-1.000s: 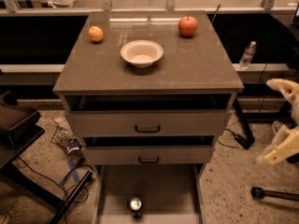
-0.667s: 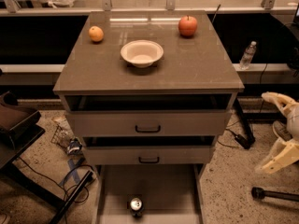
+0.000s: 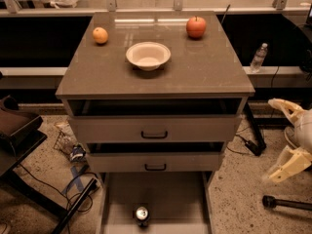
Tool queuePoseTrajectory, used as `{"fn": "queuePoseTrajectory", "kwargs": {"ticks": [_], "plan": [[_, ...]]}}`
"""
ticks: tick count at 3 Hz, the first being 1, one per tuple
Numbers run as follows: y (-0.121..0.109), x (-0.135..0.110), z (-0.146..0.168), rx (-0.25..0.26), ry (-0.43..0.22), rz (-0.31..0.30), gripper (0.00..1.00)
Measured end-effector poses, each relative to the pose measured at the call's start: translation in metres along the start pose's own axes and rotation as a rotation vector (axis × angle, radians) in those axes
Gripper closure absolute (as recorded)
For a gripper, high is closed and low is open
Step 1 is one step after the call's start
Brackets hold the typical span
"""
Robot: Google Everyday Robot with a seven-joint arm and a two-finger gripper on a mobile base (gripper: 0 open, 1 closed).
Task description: Pick pepsi can from bottom drawer and place on counter
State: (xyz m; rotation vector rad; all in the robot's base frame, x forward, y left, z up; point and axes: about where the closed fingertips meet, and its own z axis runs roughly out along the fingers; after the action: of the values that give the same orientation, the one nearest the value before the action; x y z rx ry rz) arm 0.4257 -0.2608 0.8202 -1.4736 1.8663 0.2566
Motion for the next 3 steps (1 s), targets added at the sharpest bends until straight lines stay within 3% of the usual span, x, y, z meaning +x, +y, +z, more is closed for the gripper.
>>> {"fn": "queuePoseTrajectory", "kwargs": {"ticks": [2, 3], "plan": [[0.034, 0.071, 0.116, -0.021, -0.227, 0.046, 0.0], [0.045, 0.108, 0.17, -0.011, -0.335, 0.028, 0.0]]}}
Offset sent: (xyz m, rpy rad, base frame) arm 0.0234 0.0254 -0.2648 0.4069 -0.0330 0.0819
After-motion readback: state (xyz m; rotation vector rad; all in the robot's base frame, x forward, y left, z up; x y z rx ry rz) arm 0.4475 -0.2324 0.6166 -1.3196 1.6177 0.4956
